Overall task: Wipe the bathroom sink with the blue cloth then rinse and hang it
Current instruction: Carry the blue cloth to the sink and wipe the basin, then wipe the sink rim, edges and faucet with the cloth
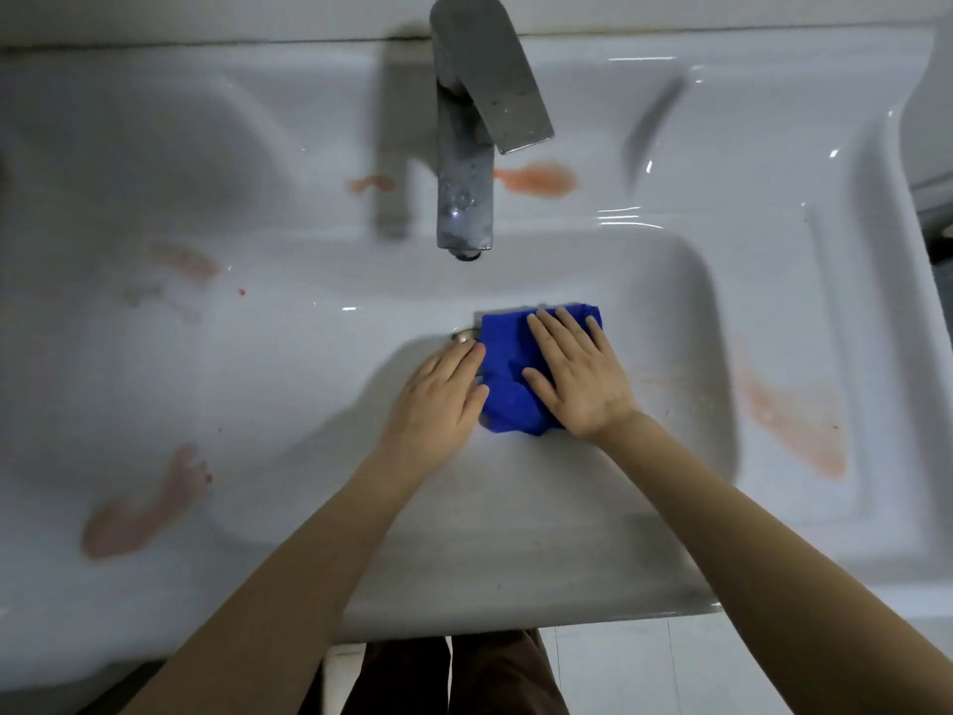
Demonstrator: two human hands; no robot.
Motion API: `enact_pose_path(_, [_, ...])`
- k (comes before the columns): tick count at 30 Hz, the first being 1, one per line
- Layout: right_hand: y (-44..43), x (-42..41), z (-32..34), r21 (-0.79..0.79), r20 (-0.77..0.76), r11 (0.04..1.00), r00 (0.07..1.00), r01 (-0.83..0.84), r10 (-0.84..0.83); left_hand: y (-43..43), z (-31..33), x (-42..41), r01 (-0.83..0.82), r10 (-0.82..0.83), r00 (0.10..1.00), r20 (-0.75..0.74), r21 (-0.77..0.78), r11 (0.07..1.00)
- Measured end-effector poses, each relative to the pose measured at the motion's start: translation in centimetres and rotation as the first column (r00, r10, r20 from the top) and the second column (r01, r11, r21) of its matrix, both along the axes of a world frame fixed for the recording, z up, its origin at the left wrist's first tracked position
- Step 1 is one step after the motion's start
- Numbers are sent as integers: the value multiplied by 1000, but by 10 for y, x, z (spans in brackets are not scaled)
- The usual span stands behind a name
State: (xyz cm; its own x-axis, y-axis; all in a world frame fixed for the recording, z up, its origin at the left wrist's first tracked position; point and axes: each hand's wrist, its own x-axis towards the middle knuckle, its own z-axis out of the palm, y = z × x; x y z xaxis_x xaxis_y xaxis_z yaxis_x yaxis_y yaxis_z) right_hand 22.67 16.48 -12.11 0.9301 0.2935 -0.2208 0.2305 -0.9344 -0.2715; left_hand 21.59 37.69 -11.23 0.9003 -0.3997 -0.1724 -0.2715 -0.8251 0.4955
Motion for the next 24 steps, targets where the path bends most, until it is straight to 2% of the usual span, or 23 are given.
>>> enact_pose_path(6, [16,17,4,-143,-127,985,989,-96,78,73,23,-27,-217,222,966,-132,52,975])
enact_pose_path(10, [21,17,3,-107,-178,994,983,30,-49,98,25,-47,-216,241,945,-220,129,968])
enact_pose_path(13, [24,15,5,-141,-254,976,946,168,-199,102,24,-51,-226,249,941,-231,120,967])
enact_pose_path(16, [25,9,12,-47,-349,949,885,313,-309,100,27,-51,-230,247,944,-217,102,968])
enact_pose_path(19, [31,2,26,105,-372,903,859,416,-353,103,35,-54,-240,251,945,-210,77,968])
enact_pose_path(24, [66,-10,60,391,-441,731,811,559,-384,130,82,-66,-342,340,939,-60,-28,939])
